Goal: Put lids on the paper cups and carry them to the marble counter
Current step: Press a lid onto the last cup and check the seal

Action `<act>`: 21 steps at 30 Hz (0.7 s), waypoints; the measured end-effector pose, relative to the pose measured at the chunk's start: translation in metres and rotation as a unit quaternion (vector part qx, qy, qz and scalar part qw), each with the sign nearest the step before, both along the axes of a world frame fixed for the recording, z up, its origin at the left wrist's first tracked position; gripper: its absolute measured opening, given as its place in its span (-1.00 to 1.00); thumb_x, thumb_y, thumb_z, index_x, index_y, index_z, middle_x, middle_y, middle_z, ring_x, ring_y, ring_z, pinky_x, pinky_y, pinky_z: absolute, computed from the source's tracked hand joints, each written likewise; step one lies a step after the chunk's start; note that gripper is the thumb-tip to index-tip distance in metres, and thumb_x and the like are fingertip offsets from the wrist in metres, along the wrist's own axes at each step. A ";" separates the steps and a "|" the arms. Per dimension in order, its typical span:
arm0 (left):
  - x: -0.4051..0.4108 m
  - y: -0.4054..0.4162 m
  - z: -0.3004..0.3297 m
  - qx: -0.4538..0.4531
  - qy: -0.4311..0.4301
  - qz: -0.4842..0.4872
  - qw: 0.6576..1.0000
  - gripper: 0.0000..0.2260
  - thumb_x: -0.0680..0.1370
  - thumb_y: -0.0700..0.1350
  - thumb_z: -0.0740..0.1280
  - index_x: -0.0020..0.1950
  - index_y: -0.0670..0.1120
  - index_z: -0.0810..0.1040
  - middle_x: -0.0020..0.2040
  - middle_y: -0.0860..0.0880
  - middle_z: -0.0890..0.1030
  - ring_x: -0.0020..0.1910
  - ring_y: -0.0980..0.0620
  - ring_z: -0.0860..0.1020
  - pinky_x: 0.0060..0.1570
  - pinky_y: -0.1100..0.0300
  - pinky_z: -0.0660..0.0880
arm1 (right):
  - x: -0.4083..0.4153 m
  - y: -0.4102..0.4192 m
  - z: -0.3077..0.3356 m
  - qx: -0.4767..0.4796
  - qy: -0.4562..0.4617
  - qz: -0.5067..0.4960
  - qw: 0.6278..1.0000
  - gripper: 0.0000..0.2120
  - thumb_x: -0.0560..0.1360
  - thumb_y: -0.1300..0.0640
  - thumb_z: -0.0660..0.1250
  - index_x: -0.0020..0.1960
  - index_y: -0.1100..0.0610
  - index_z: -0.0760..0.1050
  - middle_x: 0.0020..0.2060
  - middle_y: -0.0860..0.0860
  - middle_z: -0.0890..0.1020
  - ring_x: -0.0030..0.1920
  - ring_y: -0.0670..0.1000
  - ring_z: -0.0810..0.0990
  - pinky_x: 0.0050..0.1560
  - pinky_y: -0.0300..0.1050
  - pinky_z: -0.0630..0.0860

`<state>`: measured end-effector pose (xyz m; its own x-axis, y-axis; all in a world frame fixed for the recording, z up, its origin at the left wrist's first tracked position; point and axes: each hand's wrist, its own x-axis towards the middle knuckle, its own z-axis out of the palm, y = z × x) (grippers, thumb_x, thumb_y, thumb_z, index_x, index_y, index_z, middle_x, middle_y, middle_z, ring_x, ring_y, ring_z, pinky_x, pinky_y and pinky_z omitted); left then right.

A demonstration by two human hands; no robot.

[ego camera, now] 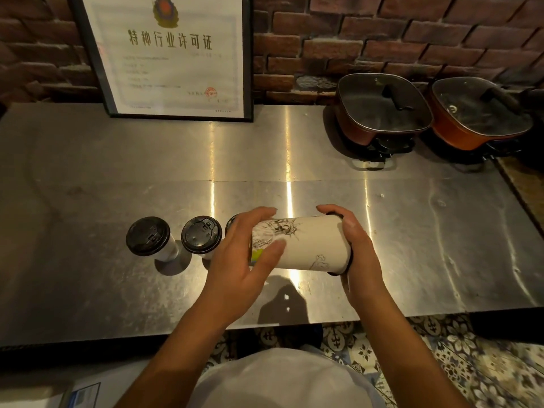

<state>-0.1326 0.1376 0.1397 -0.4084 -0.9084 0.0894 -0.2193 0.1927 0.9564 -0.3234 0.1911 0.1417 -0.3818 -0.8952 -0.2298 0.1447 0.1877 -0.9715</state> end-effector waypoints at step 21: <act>-0.008 0.000 0.013 0.168 0.048 0.031 0.984 -0.78 0.59 0.18 0.26 0.13 0.13 0.58 -0.02 -0.03 0.61 -0.43 -0.03 0.57 -0.56 0.12 0.45 | 0.016 0.012 -0.010 -0.056 0.052 -0.069 0.995 -0.61 0.48 -0.21 0.25 0.26 -0.14 0.54 0.11 -0.08 0.63 0.08 0.05 0.65 -0.21 -0.01 0.67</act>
